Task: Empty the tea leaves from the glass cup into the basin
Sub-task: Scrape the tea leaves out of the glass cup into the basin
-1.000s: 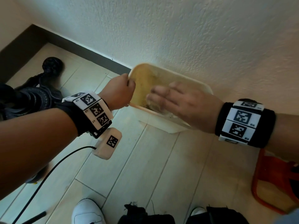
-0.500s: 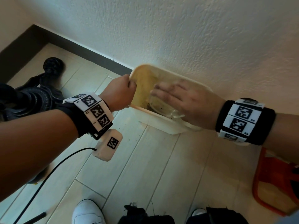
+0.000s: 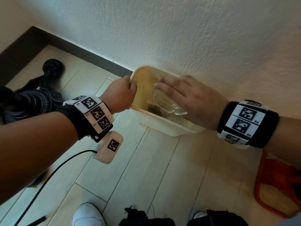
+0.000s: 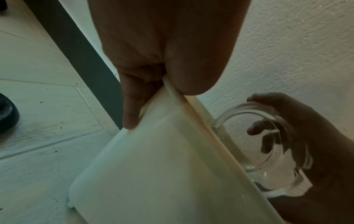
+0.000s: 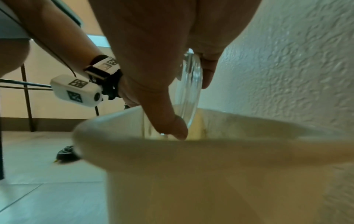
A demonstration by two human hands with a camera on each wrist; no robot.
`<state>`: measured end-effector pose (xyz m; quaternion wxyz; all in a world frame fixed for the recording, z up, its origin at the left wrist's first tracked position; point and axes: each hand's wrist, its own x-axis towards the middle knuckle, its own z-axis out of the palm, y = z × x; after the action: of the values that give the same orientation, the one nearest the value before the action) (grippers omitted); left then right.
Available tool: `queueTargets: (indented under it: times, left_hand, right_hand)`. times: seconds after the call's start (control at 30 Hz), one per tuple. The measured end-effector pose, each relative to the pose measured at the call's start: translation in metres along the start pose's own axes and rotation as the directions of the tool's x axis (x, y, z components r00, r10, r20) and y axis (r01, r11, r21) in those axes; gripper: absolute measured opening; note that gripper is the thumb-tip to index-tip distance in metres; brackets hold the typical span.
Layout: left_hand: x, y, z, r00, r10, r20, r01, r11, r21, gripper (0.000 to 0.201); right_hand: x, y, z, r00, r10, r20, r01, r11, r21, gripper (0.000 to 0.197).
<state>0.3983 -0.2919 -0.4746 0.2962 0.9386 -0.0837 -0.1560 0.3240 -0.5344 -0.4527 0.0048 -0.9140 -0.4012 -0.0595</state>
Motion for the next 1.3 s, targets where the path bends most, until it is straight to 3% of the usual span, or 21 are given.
queueTargets:
  times: [0.07, 0.1, 0.23, 0.37, 0.5, 0.63, 0.73, 0.83, 0.93, 1.07, 1.17, 1.23, 1.3]
  left_hand:
    - [0.0, 0.001, 0.0, 1.0, 0.008, -0.009, -0.007, 1.0, 0.01, 0.036]
    - [0.0, 0.001, 0.0, 1.0, 0.012, -0.013, -0.012, 1.0, 0.026, 0.035]
    - [0.0, 0.001, 0.0, 1.0, 0.015, -0.011, -0.015, 0.999, 0.033, 0.035]
    - [-0.002, 0.002, -0.001, 1.0, 0.017, -0.012, -0.016, 0.998, 0.061, 0.031]
    - [-0.001, 0.001, -0.002, 1.0, 0.009, -0.011, -0.009, 0.998, 0.07, 0.029]
    - [0.0, 0.002, 0.0, 1.0, 0.005, -0.01, -0.004, 0.998, 0.067, 0.03]
    - [0.0, 0.003, 0.0, 1.0, 0.002, -0.019, 0.0, 0.997, 0.081, 0.027]
    - [-0.001, 0.004, -0.001, 1.0, 0.004, -0.025, -0.002, 0.997, 0.074, 0.027]
    - [-0.003, 0.003, 0.0, 1.0, 0.011, -0.026, -0.009, 0.997, 0.078, 0.027]
    - [-0.005, 0.002, 0.0, 1.0, 0.005, -0.024, -0.003, 0.998, 0.064, 0.031]
    - [-0.003, 0.002, 0.002, 1.0, -0.001, -0.026, 0.003, 0.998, 0.067, 0.031]
    - [-0.001, 0.002, 0.003, 1.0, 0.001, -0.021, 0.0, 0.997, 0.077, 0.031]
    - [-0.001, 0.003, 0.003, 1.0, -0.003, -0.022, 0.005, 0.996, 0.084, 0.03]
  right_hand:
    - [-0.003, -0.007, 0.001, 0.995, -0.104, 0.002, 0.104, 0.994, 0.017, 0.05]
    - [-0.004, -0.01, 0.001, 0.99, -0.141, 0.009, 0.141, 0.989, 0.033, 0.049]
    - [-0.003, -0.008, 0.003, 0.998, -0.061, 0.001, 0.061, 0.997, 0.052, 0.054]
    - [0.003, -0.006, 0.001, 0.992, -0.114, 0.06, 0.107, 0.989, 0.106, 0.057]
    - [0.007, 0.003, 0.0, 0.995, 0.063, 0.071, -0.067, 0.996, 0.055, 0.089]
    - [0.006, -0.006, -0.001, 0.995, -0.066, 0.078, 0.052, 0.985, 0.165, 0.074]
    - [0.005, 0.001, 0.0, 0.993, 0.101, 0.064, -0.112, 0.974, 0.197, 0.087]
    - [0.005, 0.005, -0.004, 0.952, 0.297, 0.08, -0.305, 0.879, 0.366, 0.098]
    - [0.003, 0.01, -0.009, 0.917, 0.39, 0.086, -0.387, 0.812, 0.436, 0.103]
    - [0.0, 0.005, -0.005, 0.978, 0.209, 0.009, -0.208, 0.964, 0.164, 0.087]
    - [-0.003, -0.006, 0.002, 0.997, -0.08, -0.001, 0.08, 0.992, 0.094, 0.045]
    - [-0.001, -0.003, 0.0, 0.992, -0.125, 0.035, 0.122, 0.988, 0.091, 0.054]
    - [0.003, 0.001, -0.002, 0.996, -0.083, 0.015, 0.082, 0.995, 0.055, 0.066]
